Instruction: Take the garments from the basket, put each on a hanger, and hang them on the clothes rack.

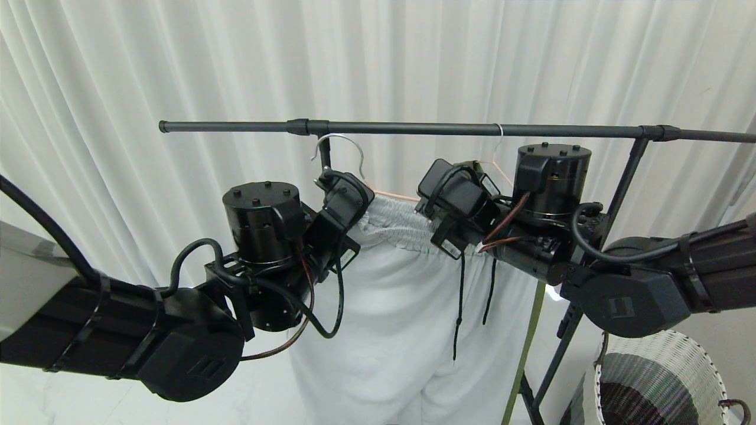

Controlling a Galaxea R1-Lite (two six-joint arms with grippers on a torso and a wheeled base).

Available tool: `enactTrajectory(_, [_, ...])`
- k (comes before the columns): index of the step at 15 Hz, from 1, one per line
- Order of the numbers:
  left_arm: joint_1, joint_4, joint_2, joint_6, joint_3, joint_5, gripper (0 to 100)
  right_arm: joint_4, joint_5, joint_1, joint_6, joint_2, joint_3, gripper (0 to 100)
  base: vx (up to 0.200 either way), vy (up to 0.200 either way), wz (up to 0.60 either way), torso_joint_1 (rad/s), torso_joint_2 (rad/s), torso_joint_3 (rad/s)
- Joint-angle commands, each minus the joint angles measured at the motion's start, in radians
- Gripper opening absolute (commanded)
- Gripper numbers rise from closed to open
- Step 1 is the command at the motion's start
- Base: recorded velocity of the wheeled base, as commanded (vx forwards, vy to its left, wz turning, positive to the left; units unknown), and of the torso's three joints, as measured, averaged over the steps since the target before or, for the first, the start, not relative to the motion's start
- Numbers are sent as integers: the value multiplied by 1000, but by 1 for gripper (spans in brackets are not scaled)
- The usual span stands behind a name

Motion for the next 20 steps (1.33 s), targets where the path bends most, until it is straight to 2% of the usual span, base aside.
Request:
enactTrajectory(1, [-1, 1, 0, -1, 0, 1, 0, -3, 0, 1, 1, -3, 0, 0, 0, 0, 0, 0, 0, 0])
enactTrajectory(6, [-8, -4, -10, -5, 6, -27, 0, -4, -17, 0, 7, -16, 0, 0, 0, 0, 0, 0, 0, 0])
enactTrajectory(7, [-16, -4, -13, -5, 6, -30, 100, -4, -22, 0, 8, -17, 0, 0, 0, 0, 0, 0, 0, 0])
enactTrajectory(12, [-17, -12, -26, -13, 17, -58, 100, -30, -60, -13, 8, -31, 0, 0, 0, 0, 0, 0, 0, 0])
enactTrajectory(14, [-16, -50, -45, -25, 60, -114, 100, -30, -63, -29, 8, -46, 3, 0, 0, 0, 0, 0, 0, 0])
enactTrajectory(17, [-16, -102, -99, -39, 149, -137, 100, -30, -82, -68, 22, -63, 8, 0, 0, 0, 0, 0, 0, 0])
enactTrajectory(20, [-5, -108, -189, -82, 223, -150, 100, -30, -85, -85, 60, -108, 74, 0, 0, 0, 0, 0, 0, 0])
